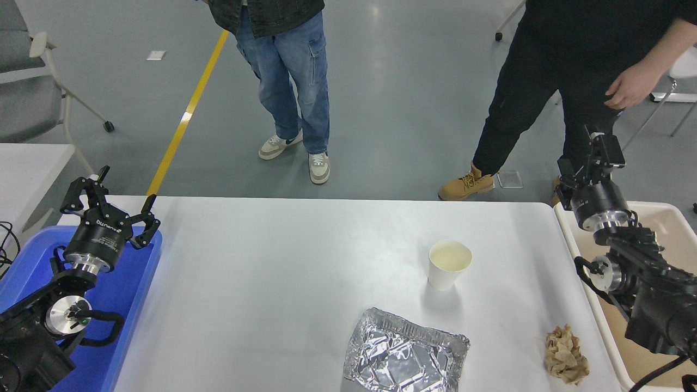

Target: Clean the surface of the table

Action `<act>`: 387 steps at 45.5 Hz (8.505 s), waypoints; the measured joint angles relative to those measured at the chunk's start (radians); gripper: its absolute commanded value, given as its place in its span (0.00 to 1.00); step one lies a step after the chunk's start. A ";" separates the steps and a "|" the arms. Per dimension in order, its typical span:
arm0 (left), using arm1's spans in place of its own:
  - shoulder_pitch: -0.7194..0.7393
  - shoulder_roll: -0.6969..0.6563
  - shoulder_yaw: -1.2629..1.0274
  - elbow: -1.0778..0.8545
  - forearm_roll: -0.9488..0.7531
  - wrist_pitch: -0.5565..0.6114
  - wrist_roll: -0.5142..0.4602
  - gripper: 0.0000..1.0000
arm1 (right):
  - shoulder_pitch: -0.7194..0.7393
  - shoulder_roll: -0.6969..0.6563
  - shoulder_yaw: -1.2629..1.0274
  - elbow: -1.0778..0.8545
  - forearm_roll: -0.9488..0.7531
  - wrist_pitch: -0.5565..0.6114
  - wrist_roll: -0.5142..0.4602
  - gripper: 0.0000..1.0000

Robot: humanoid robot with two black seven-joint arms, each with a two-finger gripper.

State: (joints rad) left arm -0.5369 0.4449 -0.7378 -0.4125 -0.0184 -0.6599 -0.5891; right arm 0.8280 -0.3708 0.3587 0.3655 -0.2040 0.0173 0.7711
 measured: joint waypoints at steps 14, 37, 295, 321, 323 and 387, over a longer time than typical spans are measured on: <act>0.000 0.000 0.000 0.000 0.000 0.000 0.000 1.00 | 0.173 -0.130 -0.332 0.005 -0.009 0.033 -0.010 0.98; 0.000 0.000 0.000 0.000 0.000 -0.001 0.000 1.00 | 0.572 -0.210 -0.957 0.012 -0.211 0.363 -0.027 0.98; 0.000 0.000 0.000 0.000 0.000 0.000 0.000 1.00 | 0.323 -0.084 -1.038 -0.414 -0.321 0.386 0.034 0.00; 0.000 0.000 0.000 0.000 0.000 -0.001 0.000 1.00 | 0.181 -0.134 -0.833 -0.496 -0.296 0.340 -0.402 0.00; 0.000 0.000 0.000 0.000 0.000 -0.001 0.000 1.00 | 0.175 -0.136 -0.823 -0.497 -0.296 0.332 -0.436 0.00; 0.000 0.000 0.000 0.000 0.000 0.000 0.000 1.00 | -0.181 0.049 -0.753 -0.492 -0.306 0.083 -0.810 0.00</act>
State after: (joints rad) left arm -0.5369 0.4448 -0.7379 -0.4126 -0.0184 -0.6603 -0.5890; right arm 0.6466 -0.3220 -0.3942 -0.1265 -0.5104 0.1007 -0.0387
